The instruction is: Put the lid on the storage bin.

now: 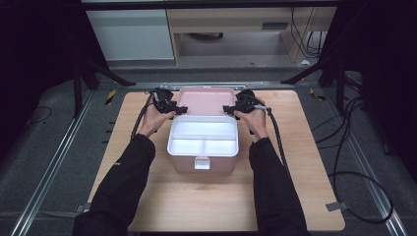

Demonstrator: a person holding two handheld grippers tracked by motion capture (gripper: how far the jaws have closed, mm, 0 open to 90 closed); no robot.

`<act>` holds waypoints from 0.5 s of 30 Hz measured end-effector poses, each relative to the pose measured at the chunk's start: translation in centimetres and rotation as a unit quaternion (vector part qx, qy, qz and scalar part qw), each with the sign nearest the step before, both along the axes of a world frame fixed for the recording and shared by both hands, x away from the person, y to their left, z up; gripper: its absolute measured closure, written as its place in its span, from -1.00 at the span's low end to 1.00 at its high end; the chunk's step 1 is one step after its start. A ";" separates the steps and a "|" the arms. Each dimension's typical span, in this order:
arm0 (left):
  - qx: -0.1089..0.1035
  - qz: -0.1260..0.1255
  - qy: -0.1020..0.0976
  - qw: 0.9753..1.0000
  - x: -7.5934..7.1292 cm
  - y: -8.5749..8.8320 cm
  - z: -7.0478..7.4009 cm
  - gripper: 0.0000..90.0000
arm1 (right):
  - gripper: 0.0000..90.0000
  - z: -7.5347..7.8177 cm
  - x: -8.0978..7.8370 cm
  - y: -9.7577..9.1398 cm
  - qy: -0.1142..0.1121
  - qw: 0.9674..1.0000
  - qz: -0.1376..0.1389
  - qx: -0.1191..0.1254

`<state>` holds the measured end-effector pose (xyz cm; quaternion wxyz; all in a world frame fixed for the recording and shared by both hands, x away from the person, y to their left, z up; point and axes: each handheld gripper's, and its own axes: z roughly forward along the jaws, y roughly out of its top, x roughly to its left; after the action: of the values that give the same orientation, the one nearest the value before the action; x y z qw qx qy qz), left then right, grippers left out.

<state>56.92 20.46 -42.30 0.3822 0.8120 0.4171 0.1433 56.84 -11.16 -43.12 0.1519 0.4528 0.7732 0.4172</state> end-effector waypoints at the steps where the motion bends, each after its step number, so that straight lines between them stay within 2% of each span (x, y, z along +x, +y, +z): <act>1: -0.007 0.001 -0.002 1.000 0.0 0.1 0.2 -0.04 | -0.14 0.1 0.0 0.0 -0.002 1.000 -0.001 0.000; 5: -0.024 0.005 -0.009 1.000 -0.2 0.4 0.6 -0.01 | -0.13 0.6 -0.2 0.1 -0.011 1.000 -0.005 0.001; 8: -0.026 0.005 -0.020 0.999 -0.5 0.5 1.3 0.05 | -0.12 1.3 -0.5 -0.1 -0.026 1.000 -0.008 0.011; 12: -0.028 0.007 -0.031 0.999 -0.9 0.6 2.1 0.06 | -0.11 1.9 -0.7 -0.1 -0.035 0.999 -0.010 0.019; 13: -0.027 0.007 -0.035 0.999 -1.0 0.6 2.3 0.08 | -0.11 2.1 -0.7 -0.1 -0.037 0.999 -0.009 0.015; 14: -0.028 0.006 -0.038 0.999 -1.2 0.7 2.5 0.09 | -0.11 2.9 -0.9 0.2 -0.046 0.999 -0.007 -0.002; 15: -0.029 0.007 -0.040 0.999 -1.3 0.8 2.7 0.10 | -0.11 3.1 -1.0 0.3 -0.049 0.999 -0.007 -0.005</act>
<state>55.65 21.22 -39.58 0.4211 0.7912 0.4112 0.1661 55.85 -10.86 -39.98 0.1945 0.4366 0.7638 0.4337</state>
